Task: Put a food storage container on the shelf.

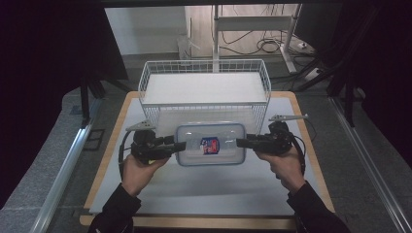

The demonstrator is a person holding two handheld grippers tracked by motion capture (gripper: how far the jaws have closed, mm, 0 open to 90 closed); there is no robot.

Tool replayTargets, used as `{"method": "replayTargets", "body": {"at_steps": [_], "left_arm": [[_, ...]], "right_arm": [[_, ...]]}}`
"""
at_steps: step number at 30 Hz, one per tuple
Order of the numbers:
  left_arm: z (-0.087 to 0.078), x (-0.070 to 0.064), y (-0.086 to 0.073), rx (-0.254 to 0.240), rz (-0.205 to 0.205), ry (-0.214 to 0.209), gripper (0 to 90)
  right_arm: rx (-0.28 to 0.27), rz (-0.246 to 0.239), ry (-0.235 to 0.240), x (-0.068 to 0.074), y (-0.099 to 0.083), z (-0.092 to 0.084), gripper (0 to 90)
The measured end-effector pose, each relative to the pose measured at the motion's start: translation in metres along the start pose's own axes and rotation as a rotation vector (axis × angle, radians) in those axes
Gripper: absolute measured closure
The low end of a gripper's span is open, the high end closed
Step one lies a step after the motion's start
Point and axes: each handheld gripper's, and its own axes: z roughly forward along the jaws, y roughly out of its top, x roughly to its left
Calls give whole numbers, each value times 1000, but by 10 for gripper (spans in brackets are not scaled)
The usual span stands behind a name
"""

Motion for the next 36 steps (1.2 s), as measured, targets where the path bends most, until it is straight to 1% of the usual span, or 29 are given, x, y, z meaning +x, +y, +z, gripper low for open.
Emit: {"method": "replayTargets", "body": {"at_steps": [3, 4, 6, 7, 8, 9, 10, 11, 12, 18, 24, 25, 26, 27, 29, 34, 36], "left_arm": [[-4, 1, 8, -12, -1, 1, 481], [-5, 2, 12, -17, 0, 1, 482], [-8, 3, 18, -24, 1, 2, 482], [-9, 4, 21, -26, 2, 4, 482], [-12, 5, 27, -31, 3, 6, 483], [-12, 5, 27, -31, 3, 6, 483], [-14, 6, 31, -33, 9, 7, 483], [-16, 7, 37, -35, 9, 9, 482], [-16, 7, 37, -35, 9, 9, 483], [-24, 9, 56, -42, 28, 15, 483], [-27, 14, 78, -57, 35, 5, 483], [-27, 15, 81, -56, 35, 5, 484], [-26, 16, 84, -57, 34, 4, 484], [-26, 18, 87, -59, 29, 4, 484], [-24, 21, 95, -58, 30, 1, 484], [-19, 31, 115, -53, 24, -5, 484], [-17, 35, 122, -52, 28, -6, 484]], "right_arm": [[-6, -13, -1, 3, 12, 0, 533], [-12, -22, -2, 5, 21, 0, 533], [-11, -23, -1, 6, 24, 0, 533], [-15, -28, 0, 6, 29, 0, 533], [-19, -32, 0, 7, 35, 0, 533], [-19, -32, 0, 7, 35, 0, 533], [-24, -37, 3, 9, 43, 1, 533], [-27, -38, 3, 9, 46, 1, 533], [-27, -38, 3, 9, 46, 1, 533], [-40, -47, 7, 12, 64, 0, 532], [-49, -55, 2, 15, 87, -2, 532], [-49, -54, 1, 14, 94, -3, 532], [-49, -54, 1, 14, 94, -3, 532], [-51, -50, 1, 12, 100, -2, 532], [-52, -50, 0, 11, 104, -2, 532], [-55, -31, -1, 2, 121, 0, 532], [-61, -22, -3, -2, 127, 1, 531]]}}
